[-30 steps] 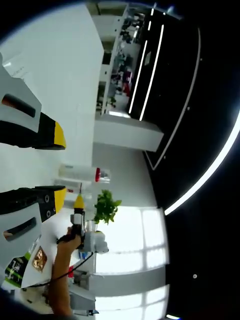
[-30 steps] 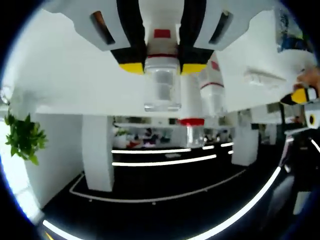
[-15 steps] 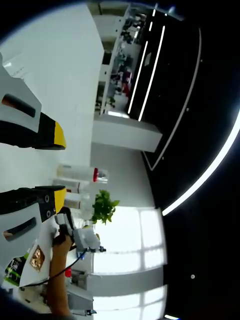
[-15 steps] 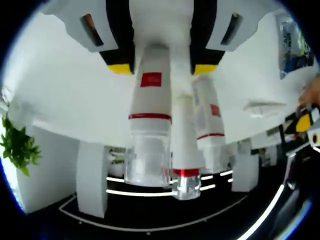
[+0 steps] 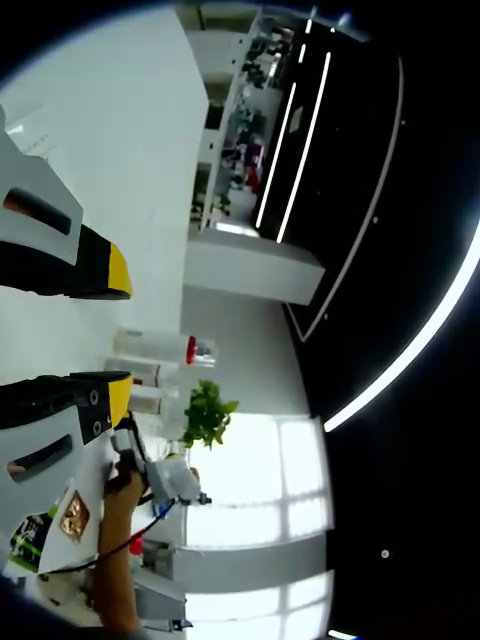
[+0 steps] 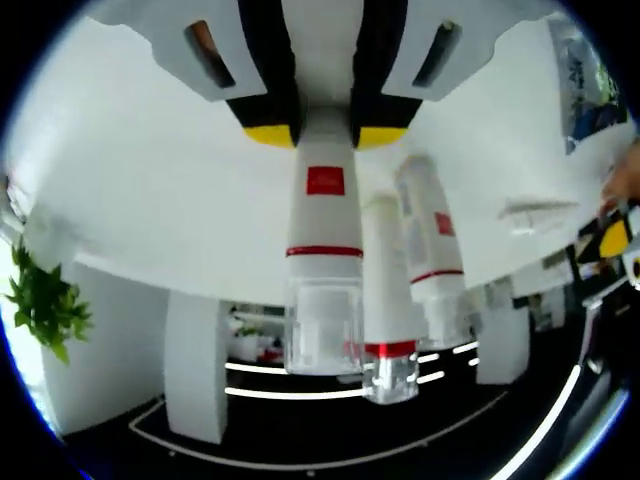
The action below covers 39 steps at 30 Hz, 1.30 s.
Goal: Arrange the skincare products in the storage area until every visible bottle or jar stands upright without overlapping.
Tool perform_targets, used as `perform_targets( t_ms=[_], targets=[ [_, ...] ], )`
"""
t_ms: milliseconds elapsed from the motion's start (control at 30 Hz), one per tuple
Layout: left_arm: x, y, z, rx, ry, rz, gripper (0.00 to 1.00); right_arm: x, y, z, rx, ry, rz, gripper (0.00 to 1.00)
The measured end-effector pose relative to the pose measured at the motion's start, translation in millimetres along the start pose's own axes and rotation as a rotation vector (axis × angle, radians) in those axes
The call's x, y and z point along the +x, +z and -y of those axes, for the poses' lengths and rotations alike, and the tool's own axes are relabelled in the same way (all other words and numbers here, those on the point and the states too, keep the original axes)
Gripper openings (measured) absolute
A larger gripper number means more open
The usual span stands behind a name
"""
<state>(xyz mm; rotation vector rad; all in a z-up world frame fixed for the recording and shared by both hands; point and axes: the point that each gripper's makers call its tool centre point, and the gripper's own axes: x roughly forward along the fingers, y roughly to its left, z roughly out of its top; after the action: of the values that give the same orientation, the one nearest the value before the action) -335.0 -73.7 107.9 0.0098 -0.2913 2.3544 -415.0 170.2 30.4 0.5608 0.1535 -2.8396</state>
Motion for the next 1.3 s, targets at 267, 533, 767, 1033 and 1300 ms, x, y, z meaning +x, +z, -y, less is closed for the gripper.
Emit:
perform_targets(
  t_ms=[267, 533, 767, 1033, 1300],
  targets=[
    [1.0, 1.0, -2.6, -0.002, -0.001, 0.001, 0.28, -17.4, -6.2, -10.4, 0.008, -0.018, 0.006, 0.19],
    [1.1, 0.2, -0.6, 0.0, -0.004, -0.002, 0.29, -25.1, -9.0, -14.4, 0.009, -0.033, 0.017, 0.19],
    [1.8, -0.9, -1.1, 0.003, -0.001, -0.007, 0.29, -23.6, -8.4, -8.6, 0.008, -0.058, 0.015, 0.19],
    [1.8, -0.9, -1.2, 0.004, 0.001, -0.007, 0.29, -30.2, -14.5, -10.6, 0.001, -0.046, 0.02, 0.31],
    [-0.4, 2.4, -3.3, 0.001, 0.008, 0.009, 0.29, -30.0, 14.7, -9.4, -0.079, -0.066, 0.131, 0.64]
  ],
)
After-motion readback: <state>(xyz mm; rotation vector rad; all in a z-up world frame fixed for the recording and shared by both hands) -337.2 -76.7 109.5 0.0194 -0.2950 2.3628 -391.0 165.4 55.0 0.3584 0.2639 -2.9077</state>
